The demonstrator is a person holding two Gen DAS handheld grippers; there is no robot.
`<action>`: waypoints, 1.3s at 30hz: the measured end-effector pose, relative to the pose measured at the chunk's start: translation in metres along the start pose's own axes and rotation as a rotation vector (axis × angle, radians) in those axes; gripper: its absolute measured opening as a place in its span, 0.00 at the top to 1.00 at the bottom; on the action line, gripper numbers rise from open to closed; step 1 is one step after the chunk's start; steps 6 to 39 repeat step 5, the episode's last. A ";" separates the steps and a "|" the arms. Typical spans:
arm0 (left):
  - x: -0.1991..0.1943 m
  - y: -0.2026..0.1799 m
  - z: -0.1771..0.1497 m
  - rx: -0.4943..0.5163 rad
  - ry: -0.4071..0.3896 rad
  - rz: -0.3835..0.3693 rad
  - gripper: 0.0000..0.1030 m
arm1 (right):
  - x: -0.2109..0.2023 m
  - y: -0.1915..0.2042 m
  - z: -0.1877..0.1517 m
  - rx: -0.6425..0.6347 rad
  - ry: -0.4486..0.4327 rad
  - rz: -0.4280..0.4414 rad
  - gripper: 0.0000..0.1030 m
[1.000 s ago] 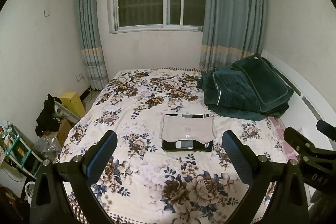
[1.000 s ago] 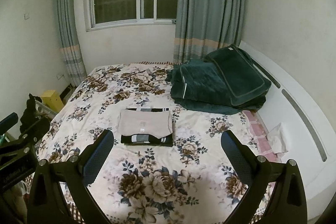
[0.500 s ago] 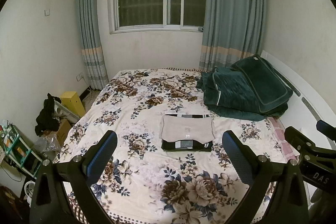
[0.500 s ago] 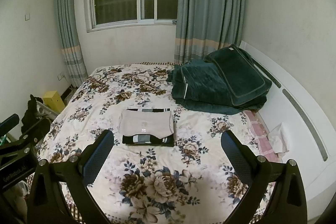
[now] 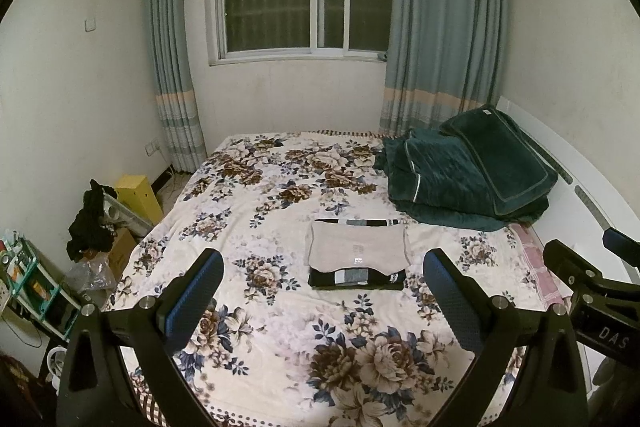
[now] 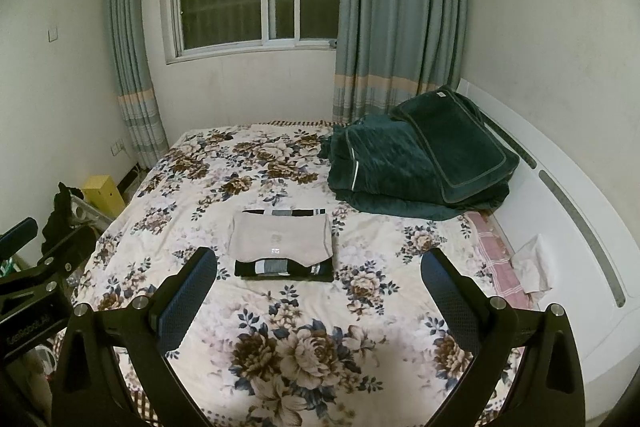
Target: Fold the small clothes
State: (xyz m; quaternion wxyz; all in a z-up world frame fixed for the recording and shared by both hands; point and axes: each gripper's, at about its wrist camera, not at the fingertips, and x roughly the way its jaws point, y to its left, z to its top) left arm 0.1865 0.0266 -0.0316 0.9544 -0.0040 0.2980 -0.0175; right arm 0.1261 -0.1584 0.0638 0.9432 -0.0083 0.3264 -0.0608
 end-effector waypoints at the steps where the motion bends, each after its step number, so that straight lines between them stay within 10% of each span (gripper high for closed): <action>1: 0.000 0.000 0.000 -0.001 -0.001 0.000 0.01 | 0.000 0.003 0.001 0.000 0.000 0.001 0.00; 39: -0.002 0.000 0.002 -0.001 -0.003 0.001 0.01 | 0.000 0.003 0.000 0.001 -0.001 0.000 0.00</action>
